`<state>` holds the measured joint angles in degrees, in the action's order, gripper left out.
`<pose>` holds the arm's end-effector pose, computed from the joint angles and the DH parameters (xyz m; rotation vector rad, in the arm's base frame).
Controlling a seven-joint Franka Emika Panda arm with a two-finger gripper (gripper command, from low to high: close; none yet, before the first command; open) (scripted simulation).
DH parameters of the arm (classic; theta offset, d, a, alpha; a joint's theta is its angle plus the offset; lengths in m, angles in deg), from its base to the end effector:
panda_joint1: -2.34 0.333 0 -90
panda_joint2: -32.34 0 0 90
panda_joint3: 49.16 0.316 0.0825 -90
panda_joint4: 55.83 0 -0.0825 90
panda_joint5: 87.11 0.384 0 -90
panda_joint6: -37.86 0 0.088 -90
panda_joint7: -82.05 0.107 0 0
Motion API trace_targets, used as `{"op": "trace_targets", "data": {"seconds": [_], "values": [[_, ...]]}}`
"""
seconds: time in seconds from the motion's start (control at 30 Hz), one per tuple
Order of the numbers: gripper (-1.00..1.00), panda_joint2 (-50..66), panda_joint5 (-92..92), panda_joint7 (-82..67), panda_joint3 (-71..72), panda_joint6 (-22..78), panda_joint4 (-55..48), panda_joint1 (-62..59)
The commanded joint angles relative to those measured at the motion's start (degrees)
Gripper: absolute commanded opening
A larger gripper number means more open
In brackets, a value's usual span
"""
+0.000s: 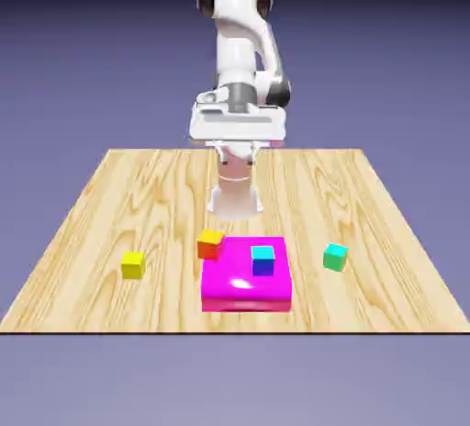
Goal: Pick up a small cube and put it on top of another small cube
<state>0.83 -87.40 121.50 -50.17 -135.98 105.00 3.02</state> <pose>0.3923 -0.0019 0.4514 -2.5300 0.9102 -1.0335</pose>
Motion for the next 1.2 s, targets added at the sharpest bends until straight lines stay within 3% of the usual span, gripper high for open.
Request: {"op": "trace_targets", "data": {"seconds": [0.0,1.17], "values": [[0.00,0.95,-0.24,-2.50,-0.84,0.14,-0.14,0.00],[0.00,34.24,-8.61,-89.71,-30.13,5.06,-5.01,-0.05]]}}
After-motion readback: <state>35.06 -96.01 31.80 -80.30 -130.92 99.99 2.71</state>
